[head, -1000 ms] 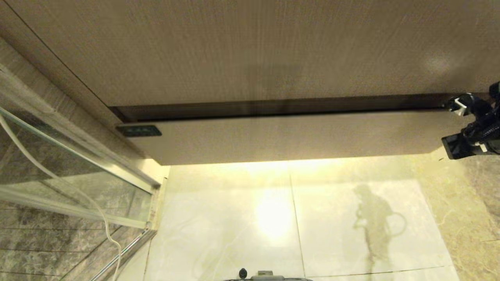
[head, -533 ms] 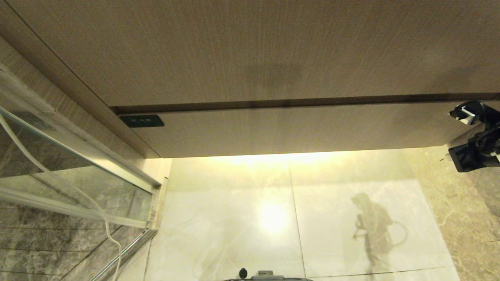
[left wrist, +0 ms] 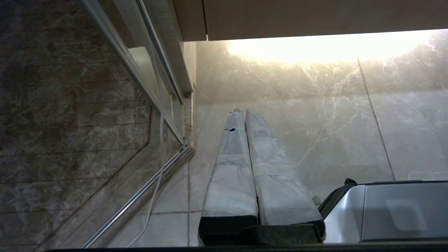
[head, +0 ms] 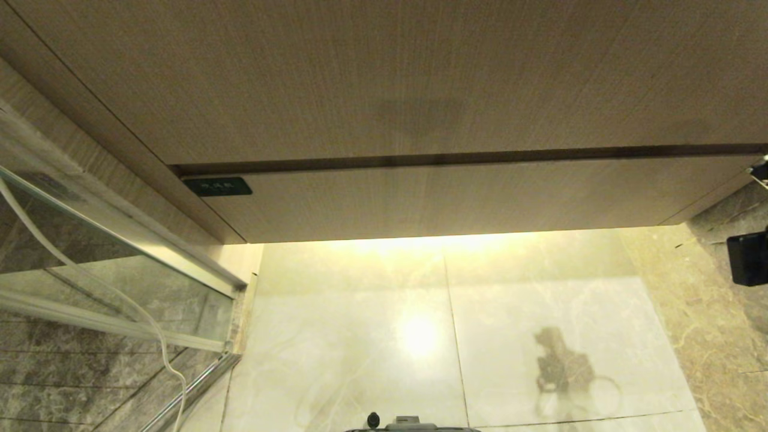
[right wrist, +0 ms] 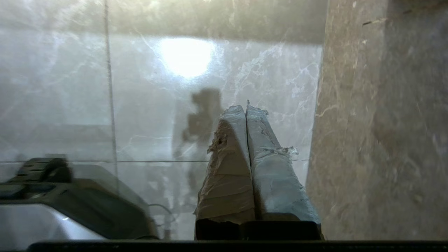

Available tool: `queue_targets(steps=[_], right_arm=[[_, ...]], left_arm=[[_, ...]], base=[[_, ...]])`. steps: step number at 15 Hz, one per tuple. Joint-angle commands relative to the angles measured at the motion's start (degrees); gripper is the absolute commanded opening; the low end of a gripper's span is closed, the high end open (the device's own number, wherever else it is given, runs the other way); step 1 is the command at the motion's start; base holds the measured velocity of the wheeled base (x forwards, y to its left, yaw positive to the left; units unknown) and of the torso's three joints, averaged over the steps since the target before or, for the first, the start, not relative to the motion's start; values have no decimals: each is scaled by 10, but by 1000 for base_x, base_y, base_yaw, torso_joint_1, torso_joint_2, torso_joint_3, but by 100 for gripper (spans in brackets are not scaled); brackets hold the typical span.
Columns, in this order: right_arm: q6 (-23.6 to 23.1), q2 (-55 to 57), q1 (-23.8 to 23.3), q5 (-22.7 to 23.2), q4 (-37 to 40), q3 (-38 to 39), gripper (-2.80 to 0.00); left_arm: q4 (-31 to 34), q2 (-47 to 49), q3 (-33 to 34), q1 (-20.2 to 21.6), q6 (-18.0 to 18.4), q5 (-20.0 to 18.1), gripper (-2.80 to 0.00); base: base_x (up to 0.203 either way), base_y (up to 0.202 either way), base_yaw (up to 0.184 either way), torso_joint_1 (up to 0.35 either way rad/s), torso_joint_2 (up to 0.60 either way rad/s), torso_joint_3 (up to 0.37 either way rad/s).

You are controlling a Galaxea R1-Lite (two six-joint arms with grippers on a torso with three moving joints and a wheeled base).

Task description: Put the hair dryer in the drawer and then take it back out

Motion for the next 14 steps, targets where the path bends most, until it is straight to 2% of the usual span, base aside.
queue_targets(steps=[1,4,6,9,12,14], right_arm=[[9,-125,18,5,19,45,-280],[16,-311,30,33,71,132,-280],[23,-431,48,43,74,219,-280],[47,-563,84,49,3,370,-280],[59,-607,99,45,-35,415,-280],[62,-694,102,33,-51,444,-280]], left_arm=[[0,1,0,0,0,0,-280],[0,1,0,0,0,0,-280],[0,1,0,0,0,1,-280],[0,0,0,0,0,1,-280],[0,1,-1,0,0,1,-280],[0,1,0,0,0,0,-280]], base=[[0,0,0,0,0,0],[0,0,0,0,0,0],[0,0,0,0,0,0],[0,0,0,0,0,0],[0,0,0,0,0,0],[0,0,0,0,0,0]])
